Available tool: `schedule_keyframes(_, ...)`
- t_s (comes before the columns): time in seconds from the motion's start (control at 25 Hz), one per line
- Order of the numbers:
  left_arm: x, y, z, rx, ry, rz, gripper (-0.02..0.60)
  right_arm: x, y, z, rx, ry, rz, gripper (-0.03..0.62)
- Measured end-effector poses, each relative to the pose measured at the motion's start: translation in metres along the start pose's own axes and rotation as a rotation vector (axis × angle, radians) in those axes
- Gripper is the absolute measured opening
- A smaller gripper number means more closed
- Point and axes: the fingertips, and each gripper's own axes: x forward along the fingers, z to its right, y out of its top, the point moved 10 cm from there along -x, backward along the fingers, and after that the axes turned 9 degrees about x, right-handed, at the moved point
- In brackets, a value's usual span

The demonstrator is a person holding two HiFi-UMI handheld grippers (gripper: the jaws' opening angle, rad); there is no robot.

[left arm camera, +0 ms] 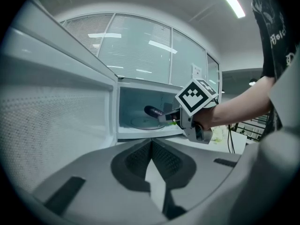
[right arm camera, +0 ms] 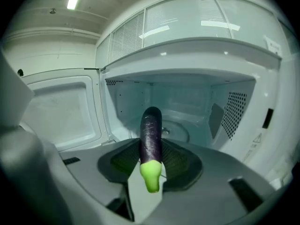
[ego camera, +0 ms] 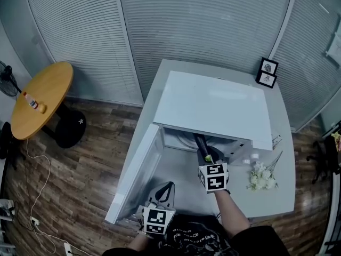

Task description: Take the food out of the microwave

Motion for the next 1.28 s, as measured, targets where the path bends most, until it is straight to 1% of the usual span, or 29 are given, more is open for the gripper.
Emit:
schedule_keyframes(0.64,0.009,0.008,0.010,0.008,-0.038,0.028,0.008,-0.044,-0.021,-0.011,0.022,-0.001,0.018,0.140)
schedule_keyframes(1.28,0.020,0.015,0.028,0.034,-0.091,0.056,0.008,-0.090,-0.046,-0.004,0.045,-0.037,0.025,0.140)
